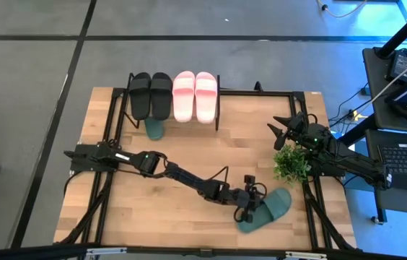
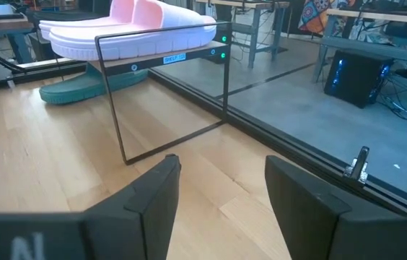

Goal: Pick and place slides into the shelf
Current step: Put the green slide under the shelf

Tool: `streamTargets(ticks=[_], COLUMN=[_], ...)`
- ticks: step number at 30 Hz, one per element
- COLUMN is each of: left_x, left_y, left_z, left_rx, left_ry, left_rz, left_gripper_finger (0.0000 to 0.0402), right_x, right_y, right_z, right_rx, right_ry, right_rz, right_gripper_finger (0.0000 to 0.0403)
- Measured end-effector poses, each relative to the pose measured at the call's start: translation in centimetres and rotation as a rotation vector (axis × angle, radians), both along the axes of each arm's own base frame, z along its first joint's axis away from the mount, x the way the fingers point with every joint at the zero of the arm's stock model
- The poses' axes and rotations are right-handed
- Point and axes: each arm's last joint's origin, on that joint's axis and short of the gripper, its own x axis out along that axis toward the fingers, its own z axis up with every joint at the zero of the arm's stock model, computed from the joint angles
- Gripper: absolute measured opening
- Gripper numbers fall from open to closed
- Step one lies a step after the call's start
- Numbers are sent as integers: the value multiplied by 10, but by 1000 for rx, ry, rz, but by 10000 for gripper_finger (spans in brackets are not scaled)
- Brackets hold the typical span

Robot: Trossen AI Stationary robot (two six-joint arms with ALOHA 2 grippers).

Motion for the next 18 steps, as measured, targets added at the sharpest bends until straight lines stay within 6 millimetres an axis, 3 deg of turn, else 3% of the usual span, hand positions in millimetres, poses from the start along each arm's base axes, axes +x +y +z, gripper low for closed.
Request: streamTargets(ticks=[6, 11, 18], left_x=[0, -1, -10], left_y=[0, 6, 49], left_z=[2, 15, 70], left_rx=[-115, -143, -32], left_ry=[-8, 4, 116], left_rz=[29, 79, 247], left_gripper_finger=[15, 7, 4], right_x=[0, 0, 0], right_y=[0, 0, 0], right_z=[0, 0, 0], right_rx=[0, 0, -1], right_ry=[0, 0, 2], right_rz=[0, 0, 0], right_gripper_finger=[206, 206, 206])
